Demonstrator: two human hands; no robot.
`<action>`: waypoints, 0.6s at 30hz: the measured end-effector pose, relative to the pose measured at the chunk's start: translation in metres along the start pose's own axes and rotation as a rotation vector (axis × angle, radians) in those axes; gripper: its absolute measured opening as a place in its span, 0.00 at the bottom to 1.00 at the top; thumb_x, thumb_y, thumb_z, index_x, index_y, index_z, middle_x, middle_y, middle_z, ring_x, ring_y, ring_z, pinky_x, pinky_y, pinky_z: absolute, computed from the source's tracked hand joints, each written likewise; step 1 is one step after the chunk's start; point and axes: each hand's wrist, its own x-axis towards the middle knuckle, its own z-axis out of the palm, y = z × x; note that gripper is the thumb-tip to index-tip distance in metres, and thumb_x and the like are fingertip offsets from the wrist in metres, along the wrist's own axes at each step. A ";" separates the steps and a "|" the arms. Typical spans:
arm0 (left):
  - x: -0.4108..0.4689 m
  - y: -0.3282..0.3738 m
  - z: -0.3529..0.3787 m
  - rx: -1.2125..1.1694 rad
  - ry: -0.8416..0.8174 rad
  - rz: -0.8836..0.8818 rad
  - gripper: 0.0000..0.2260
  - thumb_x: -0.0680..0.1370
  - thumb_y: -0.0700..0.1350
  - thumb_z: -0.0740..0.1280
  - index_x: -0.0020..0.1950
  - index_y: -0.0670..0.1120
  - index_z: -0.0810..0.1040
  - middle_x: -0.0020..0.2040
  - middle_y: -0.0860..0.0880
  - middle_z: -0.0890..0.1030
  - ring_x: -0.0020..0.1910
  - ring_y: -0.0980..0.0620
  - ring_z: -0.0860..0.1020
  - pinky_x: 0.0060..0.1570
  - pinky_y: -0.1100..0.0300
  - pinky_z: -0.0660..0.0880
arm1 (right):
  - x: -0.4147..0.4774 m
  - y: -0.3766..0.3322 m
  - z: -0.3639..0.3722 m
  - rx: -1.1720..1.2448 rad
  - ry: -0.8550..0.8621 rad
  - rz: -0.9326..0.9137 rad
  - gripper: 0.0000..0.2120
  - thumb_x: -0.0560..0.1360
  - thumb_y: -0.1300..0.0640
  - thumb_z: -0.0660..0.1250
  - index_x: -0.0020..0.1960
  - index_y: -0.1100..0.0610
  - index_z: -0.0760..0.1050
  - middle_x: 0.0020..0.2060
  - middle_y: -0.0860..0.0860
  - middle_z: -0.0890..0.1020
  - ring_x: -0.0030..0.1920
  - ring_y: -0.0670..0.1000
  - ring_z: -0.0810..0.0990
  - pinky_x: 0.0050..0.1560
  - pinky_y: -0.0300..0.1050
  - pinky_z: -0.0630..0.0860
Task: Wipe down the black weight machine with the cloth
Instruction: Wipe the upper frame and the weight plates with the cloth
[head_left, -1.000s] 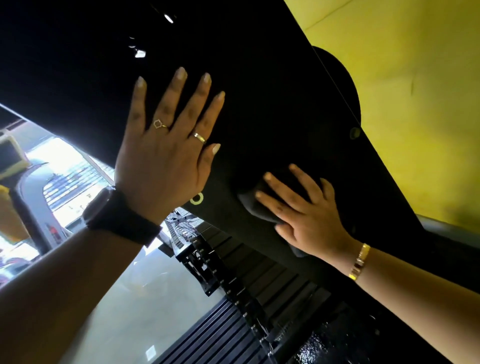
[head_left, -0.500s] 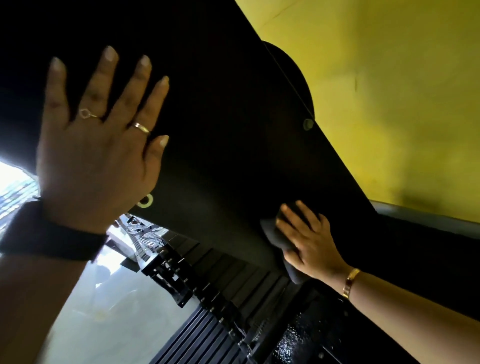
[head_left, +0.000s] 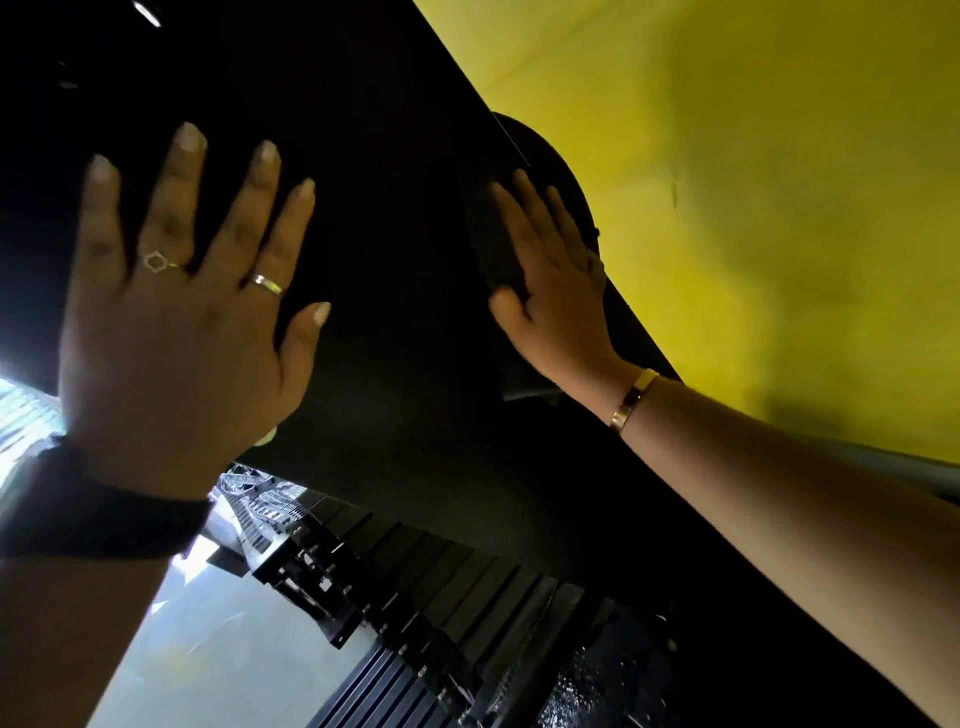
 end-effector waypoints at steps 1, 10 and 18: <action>0.000 0.000 0.001 -0.001 -0.009 -0.009 0.29 0.82 0.57 0.48 0.81 0.47 0.47 0.80 0.44 0.47 0.78 0.38 0.42 0.70 0.31 0.55 | -0.003 0.004 0.002 0.043 0.032 0.061 0.34 0.72 0.48 0.55 0.78 0.47 0.54 0.78 0.48 0.54 0.78 0.53 0.50 0.69 0.69 0.58; 0.006 0.049 -0.002 0.001 -0.011 -0.213 0.34 0.81 0.63 0.48 0.80 0.44 0.46 0.80 0.42 0.48 0.77 0.35 0.45 0.73 0.38 0.39 | -0.064 0.066 0.005 -0.180 -0.006 0.106 0.32 0.72 0.51 0.56 0.76 0.50 0.58 0.76 0.54 0.61 0.75 0.60 0.57 0.63 0.64 0.67; 0.038 0.117 0.022 -0.004 -0.105 -0.177 0.35 0.80 0.62 0.51 0.80 0.46 0.42 0.80 0.44 0.42 0.78 0.42 0.40 0.70 0.41 0.32 | -0.110 0.126 0.005 -0.125 -0.134 0.458 0.38 0.69 0.45 0.46 0.79 0.54 0.53 0.77 0.55 0.57 0.72 0.63 0.61 0.67 0.56 0.62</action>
